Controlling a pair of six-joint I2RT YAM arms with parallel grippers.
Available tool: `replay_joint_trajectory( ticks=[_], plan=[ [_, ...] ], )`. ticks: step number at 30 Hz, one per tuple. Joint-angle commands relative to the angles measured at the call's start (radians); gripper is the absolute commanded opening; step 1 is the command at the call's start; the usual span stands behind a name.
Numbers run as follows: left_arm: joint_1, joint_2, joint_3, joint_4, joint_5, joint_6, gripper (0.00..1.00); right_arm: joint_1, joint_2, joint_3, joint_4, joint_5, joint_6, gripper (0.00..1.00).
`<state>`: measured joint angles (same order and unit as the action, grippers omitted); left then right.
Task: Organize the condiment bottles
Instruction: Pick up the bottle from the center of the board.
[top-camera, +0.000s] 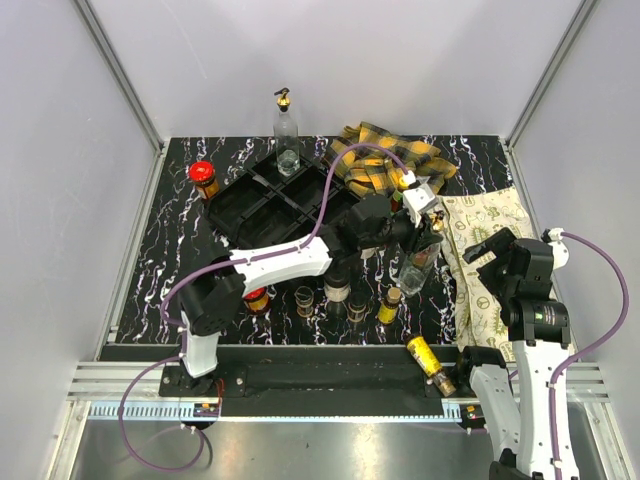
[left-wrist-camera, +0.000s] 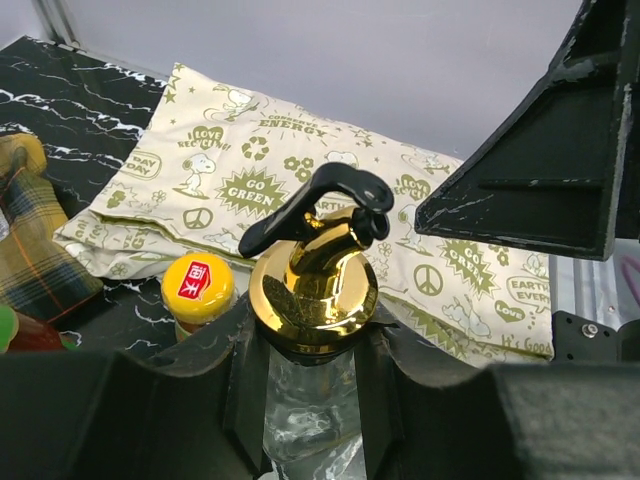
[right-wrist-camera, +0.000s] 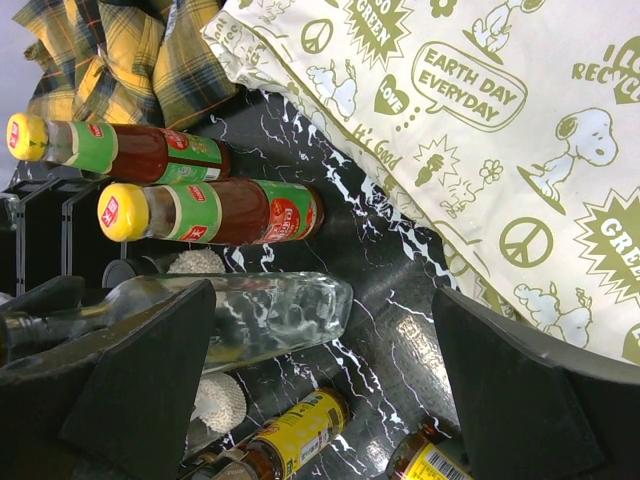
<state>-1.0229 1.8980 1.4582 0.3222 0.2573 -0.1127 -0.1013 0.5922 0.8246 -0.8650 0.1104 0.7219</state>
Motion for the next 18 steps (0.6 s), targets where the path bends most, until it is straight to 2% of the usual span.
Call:
replay_joint_trajectory(
  ticks=[1, 12, 18],
  plan=[
    [0.000, -0.138, 0.077, 0.055, -0.030, 0.047, 0.00, -0.003, 0.006, -0.004, 0.026, -0.012, -0.003, 1.00],
    [0.000, -0.208, 0.192, -0.043, -0.075, 0.105, 0.00, -0.003, 0.014, -0.013, 0.035, -0.032, 0.007, 1.00],
    [0.006, -0.234, 0.269, -0.112, -0.174, 0.143, 0.00, -0.005, 0.018, -0.016, 0.040, -0.038, 0.008, 1.00]
  ],
)
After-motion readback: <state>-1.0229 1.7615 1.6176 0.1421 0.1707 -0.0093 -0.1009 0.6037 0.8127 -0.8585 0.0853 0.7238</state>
